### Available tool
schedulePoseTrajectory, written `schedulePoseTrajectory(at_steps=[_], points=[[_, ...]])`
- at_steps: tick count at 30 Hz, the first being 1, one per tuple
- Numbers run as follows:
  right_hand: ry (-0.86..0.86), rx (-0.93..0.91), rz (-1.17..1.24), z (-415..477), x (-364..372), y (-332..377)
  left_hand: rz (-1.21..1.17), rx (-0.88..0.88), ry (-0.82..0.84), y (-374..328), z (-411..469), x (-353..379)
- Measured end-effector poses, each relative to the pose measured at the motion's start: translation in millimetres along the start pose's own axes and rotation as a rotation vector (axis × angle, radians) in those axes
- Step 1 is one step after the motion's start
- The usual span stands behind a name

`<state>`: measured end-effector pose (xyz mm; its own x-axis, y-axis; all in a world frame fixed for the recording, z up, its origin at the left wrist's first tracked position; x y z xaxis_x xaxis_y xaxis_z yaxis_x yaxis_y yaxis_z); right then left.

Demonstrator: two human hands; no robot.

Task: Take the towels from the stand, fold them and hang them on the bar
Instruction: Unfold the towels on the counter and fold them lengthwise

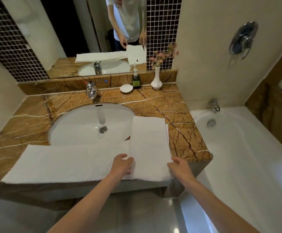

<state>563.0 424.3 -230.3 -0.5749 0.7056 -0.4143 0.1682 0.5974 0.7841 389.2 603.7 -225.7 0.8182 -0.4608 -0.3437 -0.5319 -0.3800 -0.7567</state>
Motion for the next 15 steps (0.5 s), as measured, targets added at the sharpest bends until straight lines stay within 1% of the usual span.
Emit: schedulePoseTrajectory(at_steps=[3,9,15], points=[[0.009,-0.033,-0.007,12,0,16,-0.054,0.043,0.022,-22,6,2],[0.041,-0.102,-0.081,44,11,53,0.028,0.16,0.062,-61,38,11],[-0.029,-0.114,-0.174,90,24,70,0.11,0.209,0.061,-82,94,29]])
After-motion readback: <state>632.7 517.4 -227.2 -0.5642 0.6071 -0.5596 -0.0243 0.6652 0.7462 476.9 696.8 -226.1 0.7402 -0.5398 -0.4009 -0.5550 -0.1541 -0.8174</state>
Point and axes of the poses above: each hand's wrist, its own z-axis towards the middle knuckle, its own x-axis out of the palm, y = z × x, the point moved 8 cm from there along z, towards the middle knuckle, and after that the axes turned 10 degrees about -y, right-handed, at the moved point
